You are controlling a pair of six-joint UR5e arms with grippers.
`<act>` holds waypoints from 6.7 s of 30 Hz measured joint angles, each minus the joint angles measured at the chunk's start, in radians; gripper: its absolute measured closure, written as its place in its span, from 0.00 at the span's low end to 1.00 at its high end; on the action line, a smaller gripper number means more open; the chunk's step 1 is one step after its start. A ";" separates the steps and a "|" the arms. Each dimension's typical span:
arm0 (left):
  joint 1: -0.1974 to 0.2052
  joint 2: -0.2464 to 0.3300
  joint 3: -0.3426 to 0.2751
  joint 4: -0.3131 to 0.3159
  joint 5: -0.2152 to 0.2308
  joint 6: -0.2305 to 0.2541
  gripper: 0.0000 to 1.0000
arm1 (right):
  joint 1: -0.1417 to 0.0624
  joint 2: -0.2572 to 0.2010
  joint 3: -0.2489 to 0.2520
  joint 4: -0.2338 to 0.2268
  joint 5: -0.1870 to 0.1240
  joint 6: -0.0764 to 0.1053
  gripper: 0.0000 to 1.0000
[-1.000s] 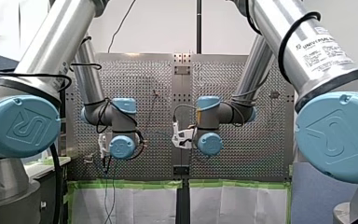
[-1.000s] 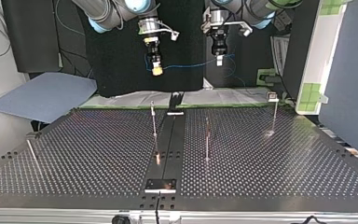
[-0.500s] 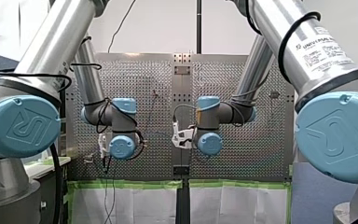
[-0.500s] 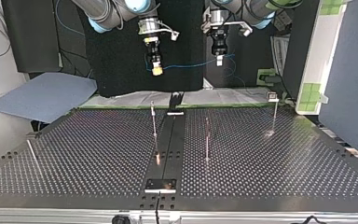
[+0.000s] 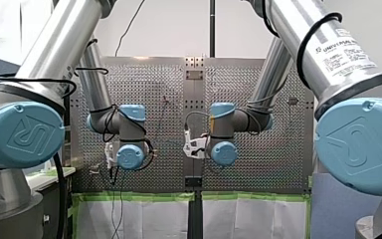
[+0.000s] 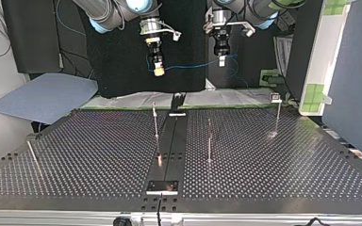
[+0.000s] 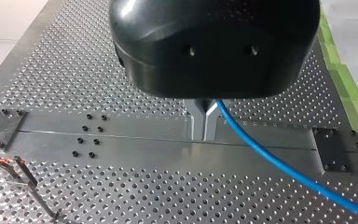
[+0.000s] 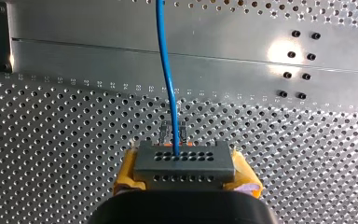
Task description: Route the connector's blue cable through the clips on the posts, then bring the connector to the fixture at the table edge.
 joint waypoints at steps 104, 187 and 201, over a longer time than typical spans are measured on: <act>0.006 -0.022 0.004 -0.067 0.019 0.035 1.00 | -0.020 0.043 0.022 0.048 0.021 -0.006 1.00; 0.133 0.245 0.344 -0.434 0.103 -0.027 1.00 | -0.173 -0.209 -0.268 0.402 -0.217 0.137 1.00; 0.177 0.244 0.384 -0.462 0.165 -0.029 1.00 | -0.186 -0.155 -0.324 0.411 -0.241 0.156 1.00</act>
